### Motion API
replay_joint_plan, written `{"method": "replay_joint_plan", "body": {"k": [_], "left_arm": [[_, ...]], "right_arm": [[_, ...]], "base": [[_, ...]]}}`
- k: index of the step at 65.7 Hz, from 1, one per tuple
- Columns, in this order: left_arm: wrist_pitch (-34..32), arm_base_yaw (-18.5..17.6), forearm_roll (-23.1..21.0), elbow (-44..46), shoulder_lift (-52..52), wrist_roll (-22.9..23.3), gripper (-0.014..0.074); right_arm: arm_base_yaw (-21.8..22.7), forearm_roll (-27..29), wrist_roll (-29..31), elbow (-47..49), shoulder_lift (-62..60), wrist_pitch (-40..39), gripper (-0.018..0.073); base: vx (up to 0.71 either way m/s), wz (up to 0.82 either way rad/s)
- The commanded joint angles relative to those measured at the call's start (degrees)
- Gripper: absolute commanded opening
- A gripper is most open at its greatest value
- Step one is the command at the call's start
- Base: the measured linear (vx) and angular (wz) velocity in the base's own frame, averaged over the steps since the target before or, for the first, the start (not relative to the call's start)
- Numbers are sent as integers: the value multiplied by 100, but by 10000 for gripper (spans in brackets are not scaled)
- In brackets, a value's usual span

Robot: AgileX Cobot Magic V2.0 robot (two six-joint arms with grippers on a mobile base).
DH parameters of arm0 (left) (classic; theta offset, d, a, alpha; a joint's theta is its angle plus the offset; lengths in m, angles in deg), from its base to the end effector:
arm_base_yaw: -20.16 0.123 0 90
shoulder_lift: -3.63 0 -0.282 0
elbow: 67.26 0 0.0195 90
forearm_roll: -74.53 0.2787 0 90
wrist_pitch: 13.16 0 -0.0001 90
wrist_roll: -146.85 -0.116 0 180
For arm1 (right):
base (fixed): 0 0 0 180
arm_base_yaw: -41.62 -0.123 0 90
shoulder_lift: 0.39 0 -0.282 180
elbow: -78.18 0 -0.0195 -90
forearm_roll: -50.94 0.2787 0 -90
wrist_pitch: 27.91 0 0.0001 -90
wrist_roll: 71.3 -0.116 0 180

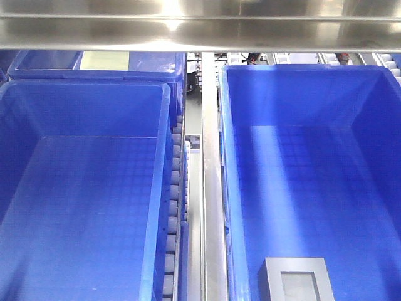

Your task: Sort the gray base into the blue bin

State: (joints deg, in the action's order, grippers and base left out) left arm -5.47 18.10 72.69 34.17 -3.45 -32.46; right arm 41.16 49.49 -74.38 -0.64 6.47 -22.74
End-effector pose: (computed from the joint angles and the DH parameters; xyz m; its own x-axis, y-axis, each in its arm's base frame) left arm 0.1123 -0.0045 0.1915 -0.0599 -0.0417 -0.9973 0.0376 0.9983 -0.0440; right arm 0.1124 0.0006 0.1953 -0.0150 0.0284 -0.9995 -0.0053 0.9996 0.0285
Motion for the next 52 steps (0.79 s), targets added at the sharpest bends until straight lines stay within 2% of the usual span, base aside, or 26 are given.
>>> {"method": "replay_joint_plan", "body": {"k": [1, 52], "left_arm": [[-568, 8, 85, -85, 74, -8, -6], [-533, 8, 85, -79, 64, -6, -6]], "right_arm": [[23, -36, 38, -5, -45, -424, -4], [23, -36, 38, -5, -45, -424, -4]], "base": [[0, 0], [0, 0]]}}
